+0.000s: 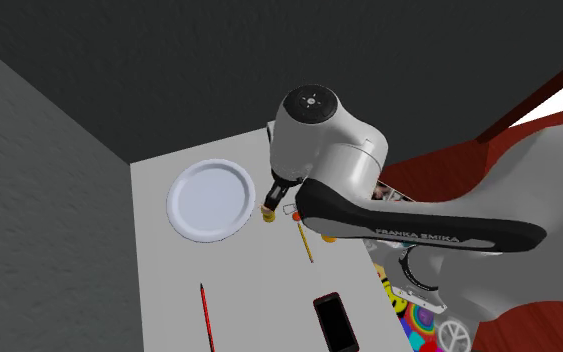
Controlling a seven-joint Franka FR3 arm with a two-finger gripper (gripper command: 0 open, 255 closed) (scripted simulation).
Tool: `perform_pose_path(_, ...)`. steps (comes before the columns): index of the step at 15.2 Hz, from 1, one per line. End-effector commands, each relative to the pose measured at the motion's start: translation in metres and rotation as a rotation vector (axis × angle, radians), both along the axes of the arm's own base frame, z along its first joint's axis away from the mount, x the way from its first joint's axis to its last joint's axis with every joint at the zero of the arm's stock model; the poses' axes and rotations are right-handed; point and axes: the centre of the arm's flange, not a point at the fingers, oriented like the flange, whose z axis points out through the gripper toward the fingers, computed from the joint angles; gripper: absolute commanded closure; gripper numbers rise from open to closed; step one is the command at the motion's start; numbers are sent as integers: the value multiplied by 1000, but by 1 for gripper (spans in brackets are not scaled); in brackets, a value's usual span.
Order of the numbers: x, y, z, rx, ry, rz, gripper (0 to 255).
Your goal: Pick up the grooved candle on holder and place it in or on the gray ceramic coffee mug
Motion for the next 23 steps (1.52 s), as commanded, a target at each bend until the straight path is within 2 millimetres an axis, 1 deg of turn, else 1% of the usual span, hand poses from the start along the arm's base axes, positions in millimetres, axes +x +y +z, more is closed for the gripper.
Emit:
perform_pose_path(1,9,17,-19,9,0,6,0)
perform_pose_path(4,23,37,-44,20,2,15,0)
perform_pose_path(11,27,39,-81,20,2,15,0)
perform_pose_path(12,27,39,-84,20,2,15,0)
perform_pose_path(19,27,39,-84,20,2,15,0)
perform_pose_path(20,28,39,-84,20,2,15,255)
perform_pose_path(23,27,39,-84,20,2,15,255)
